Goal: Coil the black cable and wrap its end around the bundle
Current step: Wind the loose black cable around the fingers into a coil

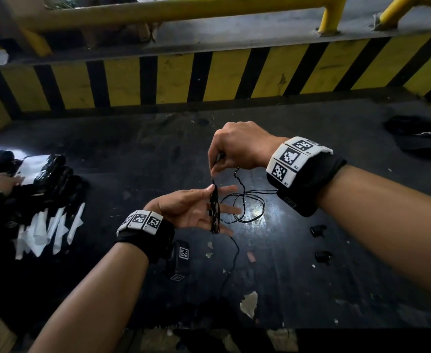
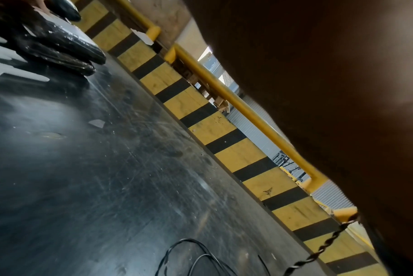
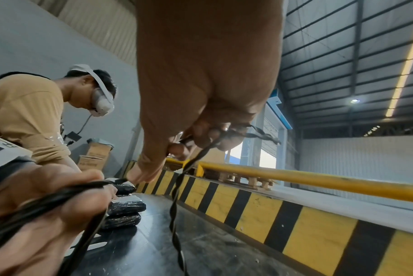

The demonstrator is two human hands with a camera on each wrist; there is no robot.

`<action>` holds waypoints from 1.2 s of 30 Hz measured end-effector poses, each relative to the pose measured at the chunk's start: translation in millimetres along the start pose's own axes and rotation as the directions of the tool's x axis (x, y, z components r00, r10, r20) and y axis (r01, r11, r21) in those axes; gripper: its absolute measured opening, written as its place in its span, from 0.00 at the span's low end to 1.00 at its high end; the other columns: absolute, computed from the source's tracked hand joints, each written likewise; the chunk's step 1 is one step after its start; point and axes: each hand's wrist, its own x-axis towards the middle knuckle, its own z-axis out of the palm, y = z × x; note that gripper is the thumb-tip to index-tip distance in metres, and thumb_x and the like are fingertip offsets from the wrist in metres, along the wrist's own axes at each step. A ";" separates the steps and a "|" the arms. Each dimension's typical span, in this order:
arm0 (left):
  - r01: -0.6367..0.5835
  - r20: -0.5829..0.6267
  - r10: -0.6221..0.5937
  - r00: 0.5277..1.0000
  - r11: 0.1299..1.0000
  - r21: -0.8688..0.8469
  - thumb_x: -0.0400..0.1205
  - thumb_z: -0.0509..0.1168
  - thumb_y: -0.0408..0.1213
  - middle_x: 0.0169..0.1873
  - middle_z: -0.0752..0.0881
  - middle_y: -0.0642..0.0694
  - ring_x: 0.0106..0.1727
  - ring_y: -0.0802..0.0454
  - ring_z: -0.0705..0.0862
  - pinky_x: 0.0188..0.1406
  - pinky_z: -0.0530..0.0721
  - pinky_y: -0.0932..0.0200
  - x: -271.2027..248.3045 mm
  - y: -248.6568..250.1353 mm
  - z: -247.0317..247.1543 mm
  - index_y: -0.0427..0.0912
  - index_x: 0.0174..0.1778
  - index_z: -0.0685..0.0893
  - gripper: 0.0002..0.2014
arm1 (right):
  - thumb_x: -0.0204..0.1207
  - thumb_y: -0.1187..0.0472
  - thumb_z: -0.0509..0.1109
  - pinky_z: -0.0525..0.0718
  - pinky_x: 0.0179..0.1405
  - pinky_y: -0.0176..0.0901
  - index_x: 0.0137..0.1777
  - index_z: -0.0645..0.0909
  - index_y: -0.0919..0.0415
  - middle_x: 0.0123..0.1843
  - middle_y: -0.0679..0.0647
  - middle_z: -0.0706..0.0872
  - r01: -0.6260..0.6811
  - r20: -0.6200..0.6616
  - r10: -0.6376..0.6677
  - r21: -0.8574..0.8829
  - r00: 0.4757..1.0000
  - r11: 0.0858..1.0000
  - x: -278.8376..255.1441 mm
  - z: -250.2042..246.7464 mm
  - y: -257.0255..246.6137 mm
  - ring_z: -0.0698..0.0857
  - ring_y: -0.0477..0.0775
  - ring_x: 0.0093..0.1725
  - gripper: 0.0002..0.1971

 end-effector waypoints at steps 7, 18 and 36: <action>-0.056 0.076 0.058 0.995 0.998 -0.031 0.86 0.57 0.56 0.82 0.71 0.30 0.75 0.13 0.71 0.72 0.79 0.39 1.7 10.0 14.6 0.59 0.82 0.72 0.26 | 0.74 0.47 0.79 0.71 0.37 0.27 0.50 0.94 0.41 0.33 0.29 0.80 0.021 -0.039 -0.011 0.289 0.999 0.957 -3.7 25.4 35.8 0.81 0.31 0.38 0.07; -0.248 0.216 0.255 0.943 0.967 -0.060 0.84 0.65 0.55 0.83 0.65 0.24 0.73 0.09 0.67 0.69 0.80 0.38 11.7 28.4 36.5 0.57 0.76 0.80 0.23 | 0.78 0.53 0.73 0.81 0.36 0.42 0.38 0.91 0.44 0.34 0.39 0.90 -0.112 -0.021 0.162 0.636 0.987 0.764 -43.3 103.2 40.7 0.86 0.39 0.34 0.09; -0.348 -0.065 0.348 0.935 0.937 0.010 0.86 0.57 0.56 0.84 0.66 0.29 0.76 0.11 0.66 0.83 0.56 0.24 11.9 29.2 -20.6 0.61 0.82 0.70 0.25 | 0.88 0.46 0.59 0.84 0.48 0.46 0.42 0.85 0.55 0.36 0.43 0.88 -0.101 0.103 0.050 0.585 0.993 0.805 -65.3 142.4 -18.1 0.88 0.47 0.41 0.20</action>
